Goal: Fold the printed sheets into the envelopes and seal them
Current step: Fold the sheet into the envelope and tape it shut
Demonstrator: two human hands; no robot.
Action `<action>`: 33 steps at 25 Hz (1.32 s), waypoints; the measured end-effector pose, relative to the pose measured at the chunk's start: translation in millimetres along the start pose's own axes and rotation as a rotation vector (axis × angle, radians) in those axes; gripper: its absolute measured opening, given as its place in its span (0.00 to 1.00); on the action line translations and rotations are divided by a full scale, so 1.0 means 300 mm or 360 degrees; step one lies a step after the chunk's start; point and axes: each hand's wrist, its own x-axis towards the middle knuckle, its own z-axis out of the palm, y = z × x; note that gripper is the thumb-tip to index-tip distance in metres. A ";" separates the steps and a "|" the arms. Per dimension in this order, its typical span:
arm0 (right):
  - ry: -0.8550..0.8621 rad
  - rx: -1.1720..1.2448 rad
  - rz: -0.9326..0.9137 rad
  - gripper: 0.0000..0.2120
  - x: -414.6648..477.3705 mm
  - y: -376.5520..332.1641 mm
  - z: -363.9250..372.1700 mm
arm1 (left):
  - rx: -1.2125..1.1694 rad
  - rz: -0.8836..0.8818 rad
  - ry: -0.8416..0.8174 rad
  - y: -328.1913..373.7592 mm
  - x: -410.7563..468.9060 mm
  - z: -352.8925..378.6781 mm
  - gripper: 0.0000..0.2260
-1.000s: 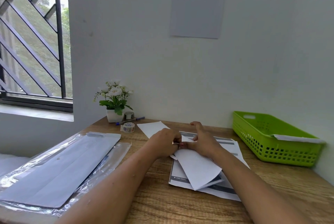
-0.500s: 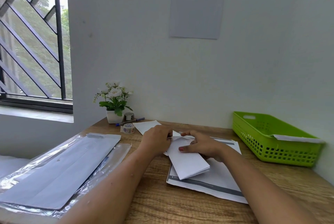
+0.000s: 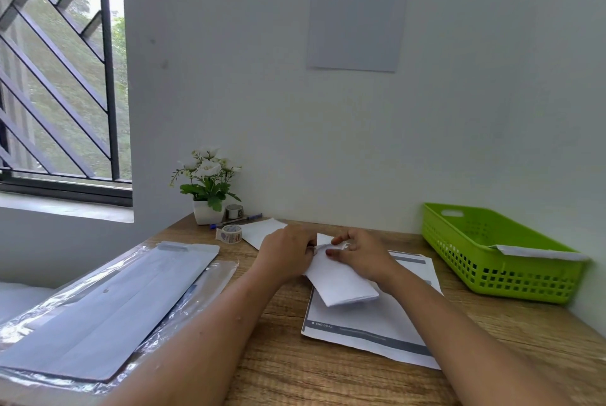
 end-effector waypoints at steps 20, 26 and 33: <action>-0.0532 -0.0215 0.0075 0.27 -0.042 -0.020 -0.030 | -0.0027 -0.0054 0.0015 -0.024 0.001 -0.006 0.08; -0.0887 -0.0147 0.0016 0.29 -0.058 -0.037 -0.038 | -0.0051 -0.0106 0.0022 -0.042 0.001 -0.009 0.06; -0.0909 -0.0663 -0.0088 0.35 -0.068 -0.064 -0.036 | -0.0049 -0.0114 0.0003 -0.045 0.001 -0.007 0.07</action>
